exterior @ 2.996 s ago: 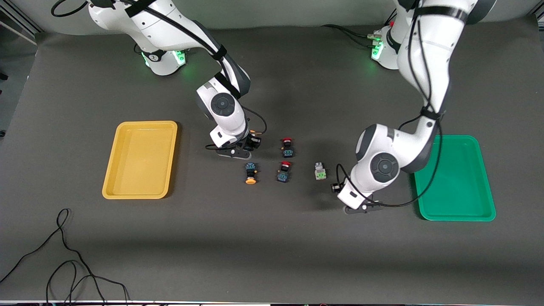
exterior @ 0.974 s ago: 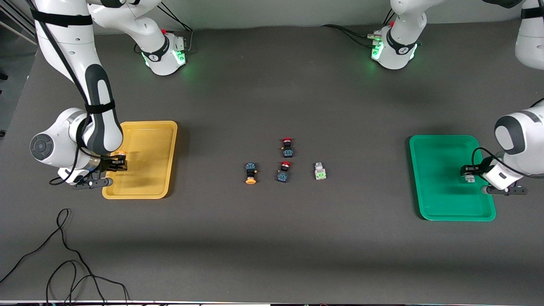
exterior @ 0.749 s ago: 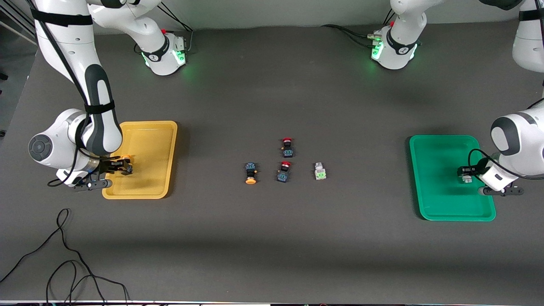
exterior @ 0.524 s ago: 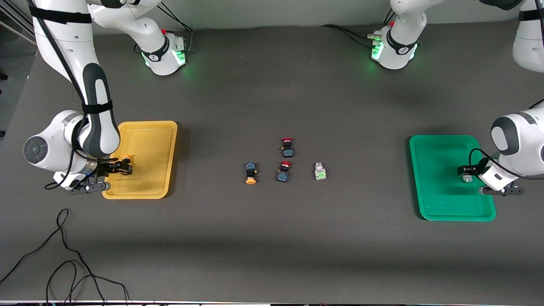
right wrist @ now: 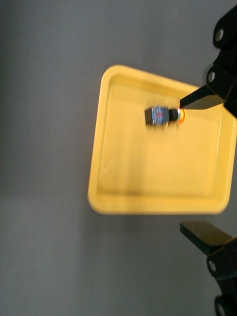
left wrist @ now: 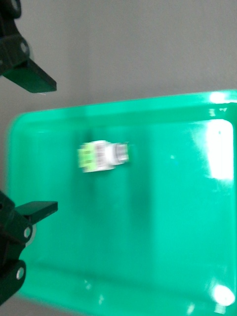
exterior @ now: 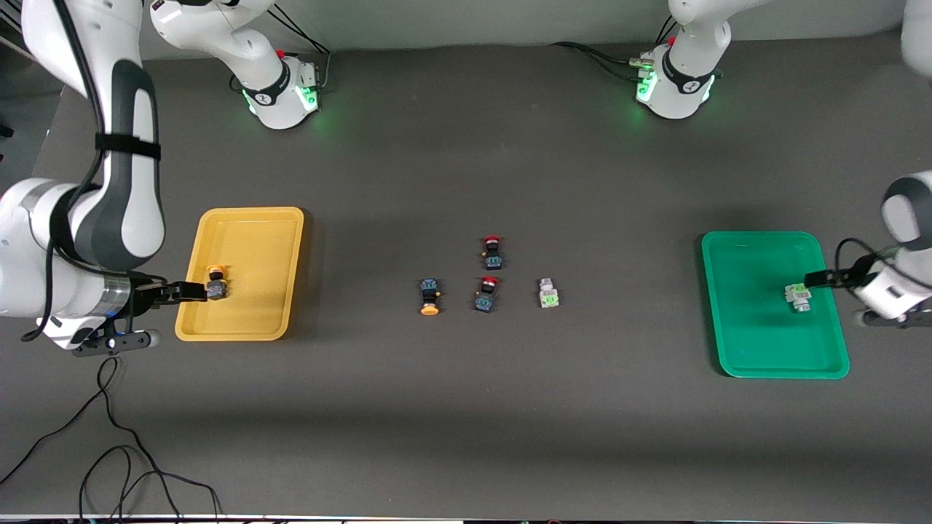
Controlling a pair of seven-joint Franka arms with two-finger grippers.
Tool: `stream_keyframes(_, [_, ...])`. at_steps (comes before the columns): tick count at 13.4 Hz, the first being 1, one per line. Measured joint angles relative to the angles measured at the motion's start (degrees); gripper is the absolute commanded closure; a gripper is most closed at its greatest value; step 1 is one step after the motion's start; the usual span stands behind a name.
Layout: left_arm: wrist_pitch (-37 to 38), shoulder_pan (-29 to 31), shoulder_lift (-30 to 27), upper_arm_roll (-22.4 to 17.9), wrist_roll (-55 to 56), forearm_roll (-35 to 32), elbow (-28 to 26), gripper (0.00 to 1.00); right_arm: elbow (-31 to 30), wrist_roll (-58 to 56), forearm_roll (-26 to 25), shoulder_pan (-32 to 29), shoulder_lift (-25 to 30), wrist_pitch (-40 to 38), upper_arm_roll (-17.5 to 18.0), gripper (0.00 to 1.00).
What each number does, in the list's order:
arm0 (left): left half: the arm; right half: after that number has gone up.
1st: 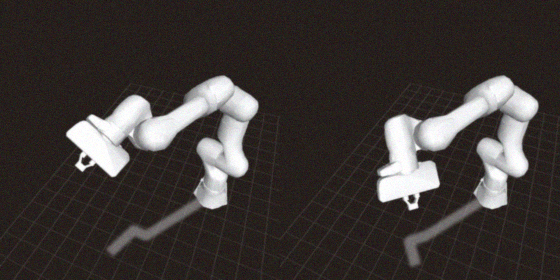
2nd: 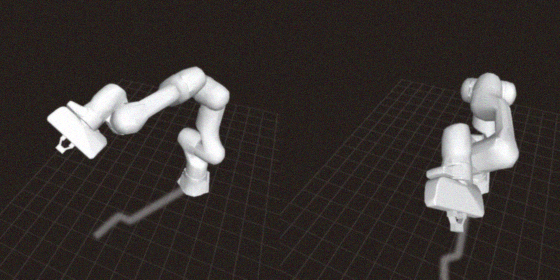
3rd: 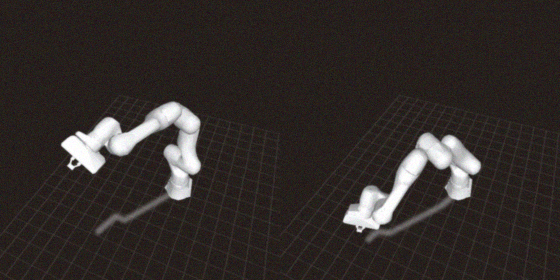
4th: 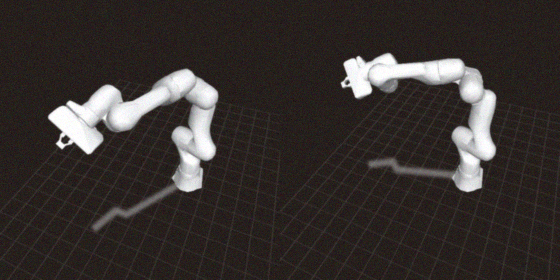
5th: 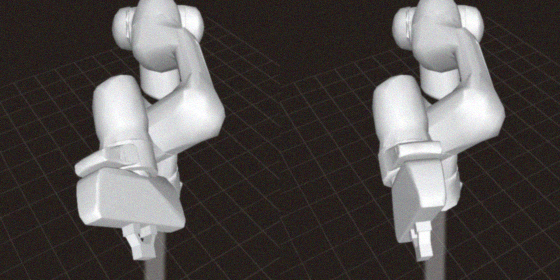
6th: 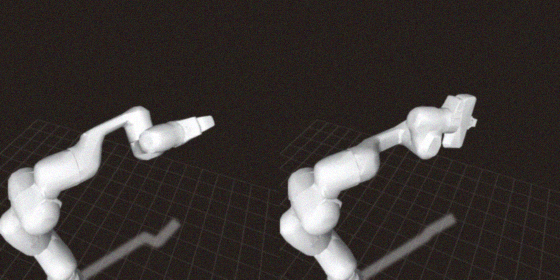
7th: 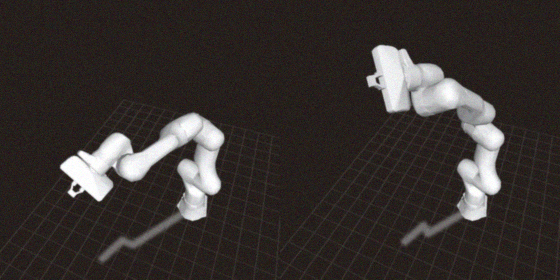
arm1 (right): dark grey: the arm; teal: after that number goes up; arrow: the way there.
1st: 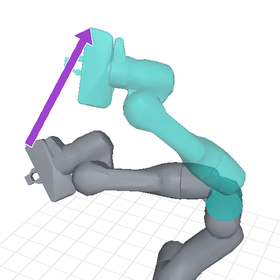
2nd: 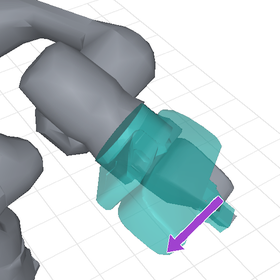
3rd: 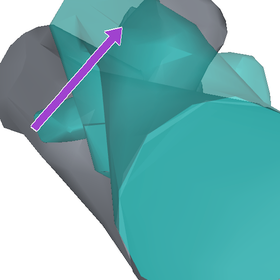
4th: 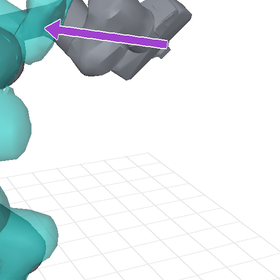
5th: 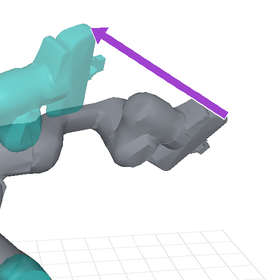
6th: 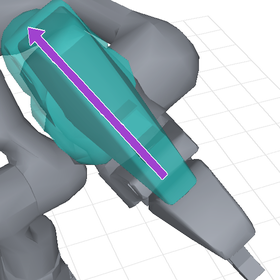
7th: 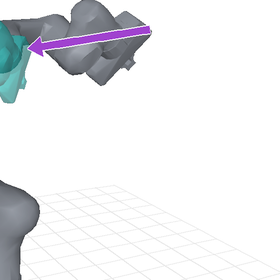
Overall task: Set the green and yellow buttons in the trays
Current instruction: 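Open both grippers to release the buttons into the trays, then reach the right gripper to another yellow button while the left gripper reaches green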
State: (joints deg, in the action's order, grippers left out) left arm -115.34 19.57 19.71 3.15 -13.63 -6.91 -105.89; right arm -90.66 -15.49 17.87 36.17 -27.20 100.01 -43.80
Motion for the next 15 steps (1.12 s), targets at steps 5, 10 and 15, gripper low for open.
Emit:
stream_keyframes(5, [26.88,-2.31,-4.46,3.05,5.06,5.30,16.88,0.23,2.80,26.70,3.92,15.02,-1.82,2.28,4.58,0.00])
stream_keyframes(10, [29.25,-13.13,-3.35,3.92,23.49,13.02,20.29,0.22,4.60,43.91,6.48,16.31,-8.88,15.49,16.09,0.00])
stream_keyframes(15, [23.02,-25.44,1.10,4.15,40.65,14.72,22.52,0.22,4.44,47.84,6.65,17.08,-18.13,27.51,20.45,0.00])
